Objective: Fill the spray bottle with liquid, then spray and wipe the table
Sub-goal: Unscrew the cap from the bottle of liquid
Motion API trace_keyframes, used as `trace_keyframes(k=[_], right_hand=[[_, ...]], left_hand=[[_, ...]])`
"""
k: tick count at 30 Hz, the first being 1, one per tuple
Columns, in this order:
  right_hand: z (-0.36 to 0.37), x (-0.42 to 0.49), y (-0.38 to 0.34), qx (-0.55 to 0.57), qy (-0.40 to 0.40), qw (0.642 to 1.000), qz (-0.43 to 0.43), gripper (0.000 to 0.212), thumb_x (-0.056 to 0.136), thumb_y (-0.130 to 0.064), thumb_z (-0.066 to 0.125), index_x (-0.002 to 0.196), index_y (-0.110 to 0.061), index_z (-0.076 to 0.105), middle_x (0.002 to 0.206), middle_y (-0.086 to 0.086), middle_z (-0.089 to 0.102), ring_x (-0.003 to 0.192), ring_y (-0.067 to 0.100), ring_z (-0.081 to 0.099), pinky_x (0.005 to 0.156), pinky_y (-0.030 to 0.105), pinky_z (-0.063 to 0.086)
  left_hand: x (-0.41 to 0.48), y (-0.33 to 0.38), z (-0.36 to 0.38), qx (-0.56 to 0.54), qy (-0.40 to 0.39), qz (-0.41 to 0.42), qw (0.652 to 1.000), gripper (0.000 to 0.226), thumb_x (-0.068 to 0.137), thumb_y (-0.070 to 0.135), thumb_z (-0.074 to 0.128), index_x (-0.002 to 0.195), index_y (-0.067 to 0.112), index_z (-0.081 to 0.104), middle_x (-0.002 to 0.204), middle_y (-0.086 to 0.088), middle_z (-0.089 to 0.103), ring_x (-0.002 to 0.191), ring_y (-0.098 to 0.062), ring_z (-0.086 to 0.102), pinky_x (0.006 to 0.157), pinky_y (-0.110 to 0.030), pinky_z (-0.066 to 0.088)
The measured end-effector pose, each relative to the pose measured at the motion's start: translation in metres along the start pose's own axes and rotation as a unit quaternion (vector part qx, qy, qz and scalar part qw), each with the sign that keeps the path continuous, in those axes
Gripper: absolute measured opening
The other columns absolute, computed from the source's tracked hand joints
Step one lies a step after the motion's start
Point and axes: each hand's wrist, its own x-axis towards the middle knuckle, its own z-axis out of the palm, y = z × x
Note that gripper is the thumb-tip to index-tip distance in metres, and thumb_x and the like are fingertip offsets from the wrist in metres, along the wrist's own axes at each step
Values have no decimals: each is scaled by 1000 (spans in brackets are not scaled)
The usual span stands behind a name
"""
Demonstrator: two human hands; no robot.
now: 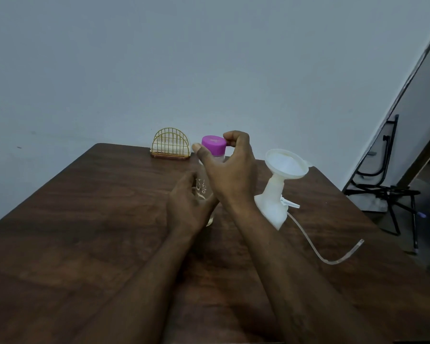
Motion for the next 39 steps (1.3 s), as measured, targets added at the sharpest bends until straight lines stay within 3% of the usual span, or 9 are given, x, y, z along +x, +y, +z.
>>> trace_keyframes(k=[5,11,15,19,23,27,29,34,39], right_hand=[[0,4,-2,-50,15,999,-4,57,73,-57,85,111,-26,55,110,-7,54,83,-6,52,64,10,37],[-1,3,-4,-44,-4,999,-9,46,79,-44,70,120,-26,62,112,-8,64,98,17,64,80,37,56],[3,2,-7,-63,-16,998,-4,61,77,-63,76,122,-29,54,109,-10,63,97,15,62,78,33,54],[4,5,-10,-91,-9,996,-15,61,75,-65,80,117,-28,54,110,-9,52,98,16,59,76,34,58],[4,8,-11,-93,-18,995,-21,53,79,-55,80,117,-26,57,111,-6,55,101,18,59,74,31,56],[0,8,-12,-81,-33,995,-37,44,81,-38,75,121,-23,62,114,-6,62,105,19,59,78,34,58],[-1,9,-13,-70,-51,996,-38,46,82,-35,73,125,-22,63,118,-5,66,107,19,61,81,36,60],[1,11,-16,-71,-47,996,-27,59,79,-62,77,123,-28,55,116,-10,59,105,15,59,77,32,59],[1,13,-16,-108,-39,993,-40,57,78,-65,78,116,-30,53,111,-9,52,99,14,59,67,21,53]], left_hand=[[1,-3,1,3,4,7,1000,59,66,65,65,112,28,65,96,14,70,82,-2,65,67,-24,48],[2,-4,1,4,-2,1,1000,73,63,68,63,121,24,66,108,9,73,91,-8,67,72,-21,49],[2,-4,0,1,-10,-5,1000,73,62,65,64,122,23,66,110,7,72,91,-10,66,71,-21,48],[2,-2,-2,-3,-6,-11,1000,79,61,69,62,125,23,66,112,6,73,95,-10,68,76,-26,52],[3,-2,-3,1,9,-6,1000,77,62,71,63,123,24,67,111,8,73,92,-7,67,71,-15,45],[4,-6,-3,5,6,-11,1000,82,61,72,63,127,22,67,115,4,73,98,-11,68,80,-27,55],[4,-6,-3,3,8,-11,1000,82,61,71,64,126,22,67,114,5,74,97,-11,68,77,-24,53],[3,-3,-5,15,11,-9,1000,73,64,72,65,122,28,66,111,10,73,91,-3,65,69,-11,41],[4,-8,-4,23,8,-15,1000,74,67,70,70,124,24,66,113,6,73,94,-10,68,76,-25,52]])
